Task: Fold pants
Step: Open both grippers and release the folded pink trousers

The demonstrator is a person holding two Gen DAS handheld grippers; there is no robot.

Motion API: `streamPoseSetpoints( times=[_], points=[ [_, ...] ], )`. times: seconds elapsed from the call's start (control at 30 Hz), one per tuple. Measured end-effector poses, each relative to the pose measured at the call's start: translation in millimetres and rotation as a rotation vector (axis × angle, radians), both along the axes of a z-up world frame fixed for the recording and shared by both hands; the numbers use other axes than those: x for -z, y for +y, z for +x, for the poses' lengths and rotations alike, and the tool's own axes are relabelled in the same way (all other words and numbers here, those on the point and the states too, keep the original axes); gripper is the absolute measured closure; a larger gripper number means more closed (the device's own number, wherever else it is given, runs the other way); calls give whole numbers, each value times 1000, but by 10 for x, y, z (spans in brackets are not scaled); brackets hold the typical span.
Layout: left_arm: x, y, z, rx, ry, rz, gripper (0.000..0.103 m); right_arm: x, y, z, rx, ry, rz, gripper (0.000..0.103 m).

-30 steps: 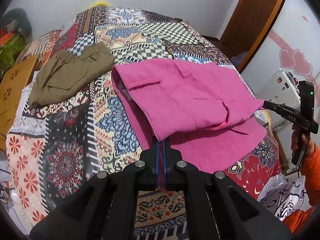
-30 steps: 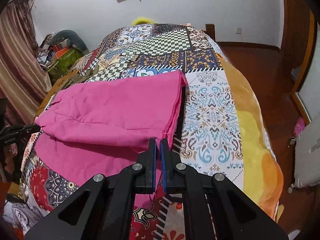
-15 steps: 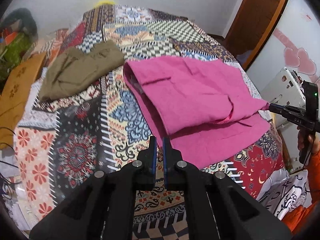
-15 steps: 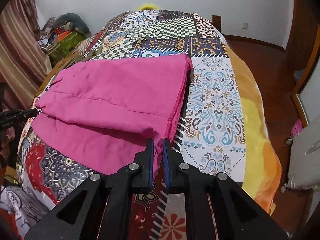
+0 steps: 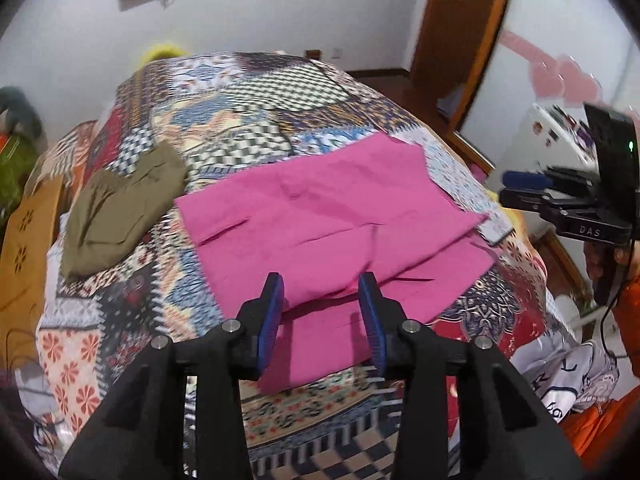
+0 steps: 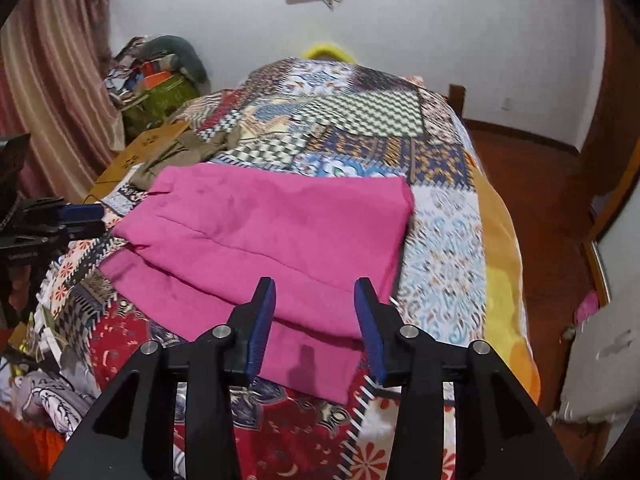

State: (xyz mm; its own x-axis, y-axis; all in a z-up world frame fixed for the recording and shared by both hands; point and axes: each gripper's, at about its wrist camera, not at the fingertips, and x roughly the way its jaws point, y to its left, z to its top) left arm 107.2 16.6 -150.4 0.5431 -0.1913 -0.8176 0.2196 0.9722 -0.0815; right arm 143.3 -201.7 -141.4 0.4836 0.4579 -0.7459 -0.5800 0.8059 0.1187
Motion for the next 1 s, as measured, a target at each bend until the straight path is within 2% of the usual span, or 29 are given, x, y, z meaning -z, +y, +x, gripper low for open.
streamPoseSetpoints(
  times=[0.1,0.2,0.43,0.47,0.53,0.6,0.8,0.9,1.0],
  points=[
    [83,-153,57,37,18,37,63,2,123,0,-38,-11,-15,65],
    [177,-241,94,68,34,39,63,19,223,7,-74,-12,-15,65],
    [356,-336,169,99,70,72,62,180,423,9,-132,25,-18,62],
    [378,-342,175,105,71,86,60,218,456,13,-142,34,-20,62],
    [416,-356,162,121,73,108,47,254,501,-1,-156,49,-22,62],
    [452,-364,167,123,66,131,42,312,560,-7,-173,65,-34,62],
    [494,-342,267,115,62,134,42,394,675,-26,-204,93,-45,62],
    [478,-326,339,116,63,126,51,407,706,-18,-215,98,-45,61],
    [428,-292,398,109,62,106,52,421,751,-17,-226,94,-52,61]
  ],
)
